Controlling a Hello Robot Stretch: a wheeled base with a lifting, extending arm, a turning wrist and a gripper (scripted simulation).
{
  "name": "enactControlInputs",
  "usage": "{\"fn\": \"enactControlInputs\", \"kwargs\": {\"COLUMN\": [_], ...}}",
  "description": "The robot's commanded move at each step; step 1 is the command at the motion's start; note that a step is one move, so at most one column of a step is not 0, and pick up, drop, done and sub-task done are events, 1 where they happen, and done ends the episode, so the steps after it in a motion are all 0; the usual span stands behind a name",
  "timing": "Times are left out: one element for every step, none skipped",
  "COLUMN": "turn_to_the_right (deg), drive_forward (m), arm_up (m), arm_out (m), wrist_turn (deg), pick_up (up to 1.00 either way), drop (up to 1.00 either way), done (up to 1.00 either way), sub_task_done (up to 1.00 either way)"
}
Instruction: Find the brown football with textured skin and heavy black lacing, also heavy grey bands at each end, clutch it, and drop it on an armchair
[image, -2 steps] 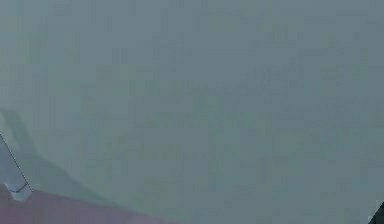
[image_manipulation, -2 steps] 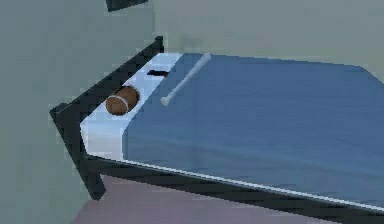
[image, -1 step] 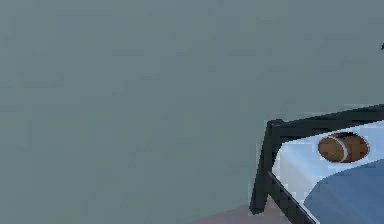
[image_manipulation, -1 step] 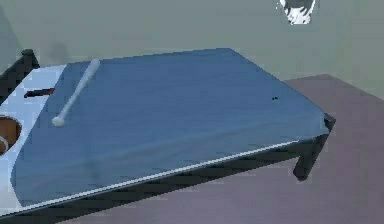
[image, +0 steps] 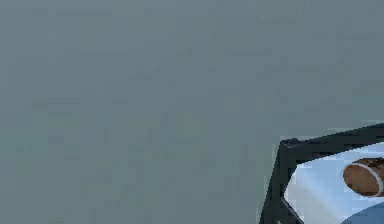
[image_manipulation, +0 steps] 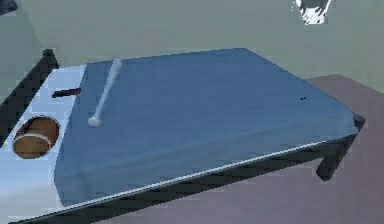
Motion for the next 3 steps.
{"fn": "enactControlInputs", "kwargs": {"turn_to_the_right": [45.0,45.0,9.0], "drive_forward": [0.0,0.0,0.0], "arm_up": [0.0,0.0,0.0], "arm_out": [0.0,0.0,0.0], "wrist_turn": [0.0,0.0,0.0], "pick_up": [0.0,0.0,0.0], "drop": [0.0,0.0,0.0], "done": [0.0,0.0,0.0], "sub_task_done": [0.0,0.0,0.0]}}
